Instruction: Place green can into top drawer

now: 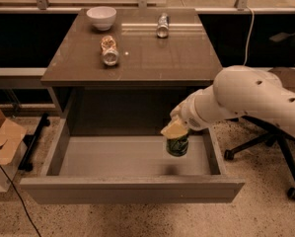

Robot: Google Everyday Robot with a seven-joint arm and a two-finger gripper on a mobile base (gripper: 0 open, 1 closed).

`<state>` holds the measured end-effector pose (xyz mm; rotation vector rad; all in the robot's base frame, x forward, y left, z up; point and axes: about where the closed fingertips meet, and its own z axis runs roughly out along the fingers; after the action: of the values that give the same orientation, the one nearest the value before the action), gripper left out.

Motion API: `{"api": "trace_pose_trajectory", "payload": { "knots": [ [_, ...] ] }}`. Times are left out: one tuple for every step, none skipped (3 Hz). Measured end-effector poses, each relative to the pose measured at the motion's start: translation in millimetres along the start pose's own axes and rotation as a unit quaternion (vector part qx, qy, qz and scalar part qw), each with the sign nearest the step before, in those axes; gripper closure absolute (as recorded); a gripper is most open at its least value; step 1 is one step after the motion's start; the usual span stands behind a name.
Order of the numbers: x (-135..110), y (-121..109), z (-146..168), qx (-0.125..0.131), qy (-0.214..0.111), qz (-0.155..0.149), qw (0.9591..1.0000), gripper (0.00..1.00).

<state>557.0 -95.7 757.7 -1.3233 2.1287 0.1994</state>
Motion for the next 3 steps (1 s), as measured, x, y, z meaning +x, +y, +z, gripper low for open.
{"api": "trace_pose_trajectory", "payload": {
  "knots": [
    [9,12,27,0.007,-0.018,-0.011,0.9997,1.00],
    [14,9,52,0.027,-0.043,-0.016,0.9986,1.00],
    [16,0,69,0.043,-0.067,-0.014,0.9968,1.00]
  ]
}}
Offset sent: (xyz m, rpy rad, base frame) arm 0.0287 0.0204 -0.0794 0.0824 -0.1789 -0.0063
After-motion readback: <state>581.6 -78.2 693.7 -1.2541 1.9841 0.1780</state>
